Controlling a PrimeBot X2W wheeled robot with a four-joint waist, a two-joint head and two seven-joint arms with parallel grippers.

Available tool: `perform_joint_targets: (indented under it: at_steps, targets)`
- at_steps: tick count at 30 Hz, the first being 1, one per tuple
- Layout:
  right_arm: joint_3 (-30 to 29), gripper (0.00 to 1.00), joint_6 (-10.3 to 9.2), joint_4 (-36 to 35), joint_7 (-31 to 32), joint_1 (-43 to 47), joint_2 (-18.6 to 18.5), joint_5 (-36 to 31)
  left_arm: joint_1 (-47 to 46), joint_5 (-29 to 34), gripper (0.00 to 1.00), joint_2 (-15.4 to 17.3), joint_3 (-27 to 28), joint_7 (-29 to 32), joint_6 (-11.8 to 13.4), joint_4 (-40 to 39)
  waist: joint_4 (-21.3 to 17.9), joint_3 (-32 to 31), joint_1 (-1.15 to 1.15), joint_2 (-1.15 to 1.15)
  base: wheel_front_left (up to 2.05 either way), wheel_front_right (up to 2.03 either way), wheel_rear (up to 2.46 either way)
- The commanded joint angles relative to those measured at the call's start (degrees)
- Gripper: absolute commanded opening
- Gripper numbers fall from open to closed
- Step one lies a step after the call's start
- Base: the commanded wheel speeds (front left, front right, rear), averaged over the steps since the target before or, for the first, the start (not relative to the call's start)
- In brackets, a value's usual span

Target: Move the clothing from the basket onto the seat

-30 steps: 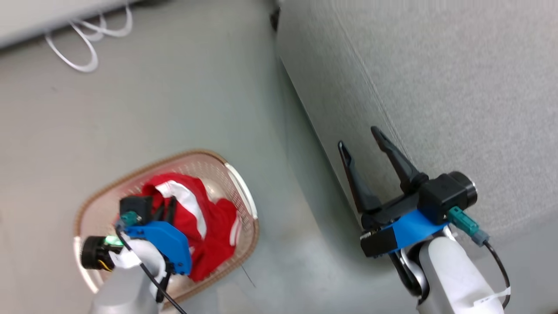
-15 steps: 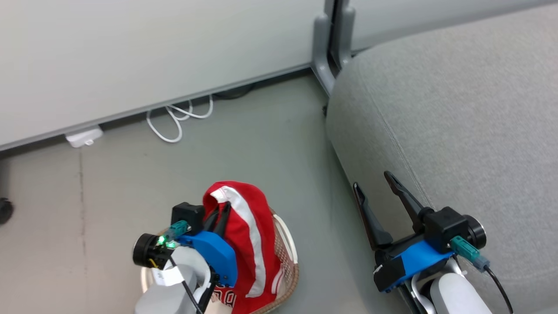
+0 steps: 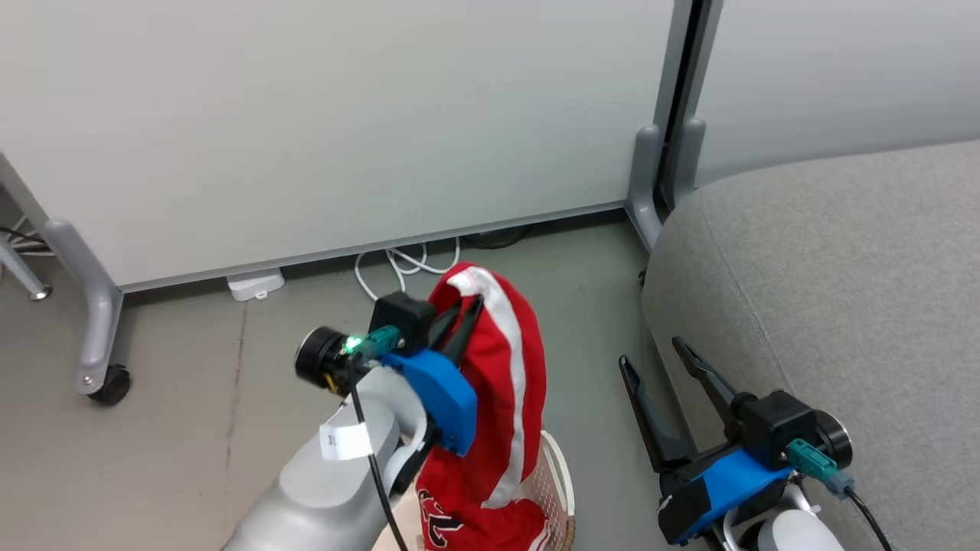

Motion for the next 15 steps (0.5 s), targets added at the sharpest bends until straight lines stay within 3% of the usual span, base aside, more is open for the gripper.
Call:
perform_joint_targets:
  at_steps: [1, 15]
  targets:
    - [-0.1, 1.00, 0.01, -0.2, 0.1, 1.0, -0.1, 0.2, -1.1, -0.8, 0.00, -0.1, -0.6, 0.2, 0.0, -0.7, 0.6, -0.7, 0.01, -0.01, 0.00, 0.00, 0.00]
    - [1.0, 1.00, 0.01, -0.9, 1.9, 1.7, -0.1, -0.6, -8.9, -7.8, 0.00, 0.0, -7.2, 2.8, 0.5, -5.4, 0.9, -2.2, 0.01, -0.01, 0.00, 0.00, 0.00]
